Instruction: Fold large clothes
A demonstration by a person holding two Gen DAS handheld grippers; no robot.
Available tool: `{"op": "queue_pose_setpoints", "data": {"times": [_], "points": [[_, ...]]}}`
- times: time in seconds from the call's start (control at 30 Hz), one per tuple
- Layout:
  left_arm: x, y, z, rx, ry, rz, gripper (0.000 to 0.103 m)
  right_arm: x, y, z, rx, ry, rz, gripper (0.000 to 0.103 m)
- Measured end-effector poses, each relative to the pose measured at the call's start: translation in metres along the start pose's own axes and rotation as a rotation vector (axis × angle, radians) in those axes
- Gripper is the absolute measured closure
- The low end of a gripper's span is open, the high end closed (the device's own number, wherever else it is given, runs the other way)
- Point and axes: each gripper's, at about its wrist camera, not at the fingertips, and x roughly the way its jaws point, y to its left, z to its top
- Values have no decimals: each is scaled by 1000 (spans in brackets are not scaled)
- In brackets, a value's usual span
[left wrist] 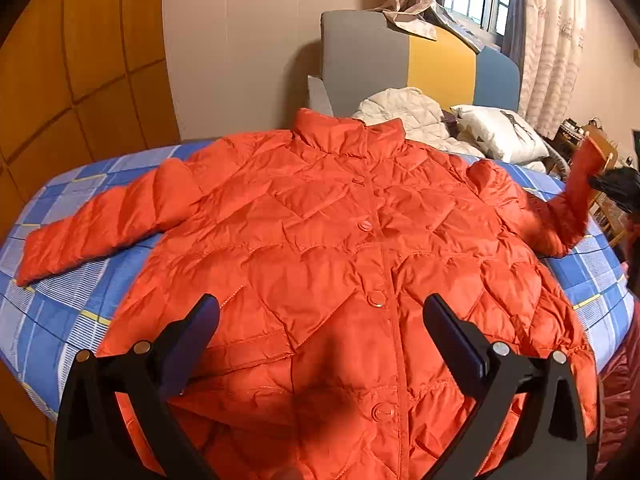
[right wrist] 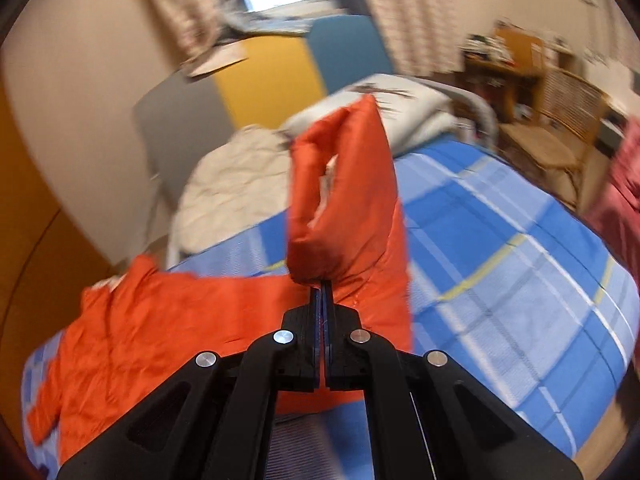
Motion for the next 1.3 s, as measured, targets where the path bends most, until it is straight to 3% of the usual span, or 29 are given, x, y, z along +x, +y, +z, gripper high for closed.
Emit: {"op": "queue_pose_setpoints", "data": {"times": [0.23,0.37,0.53,0.77,0.87,0.93,0.97,1.17,1.3], "points": [[10,9,-3,-21,31,-57,2,22,107,-32,-227,85,97,103],[17,17,-5,-34,58,-49,2,34,155,-60,-293,135,138,103],[27,26,-6,-55,81,-70,2,45,193,-93,-336,193,181,103],[49,35,13,-148,133,-180,8,54,218,-115,-358,237,222,99],[62,28,30,-153,138,-235,17,56,213,-116,-328,252,242,88],[72,22,41,-154,145,-269,21,54,206,-115,-290,256,278,25],[77,18,46,-155,152,-291,26,49,203,-114,-276,227,287,16],[120,-11,75,-166,210,-365,30,30,175,-110,-180,217,371,15],[151,-39,89,-155,254,-398,30,14,133,-110,-49,209,393,15]]}}
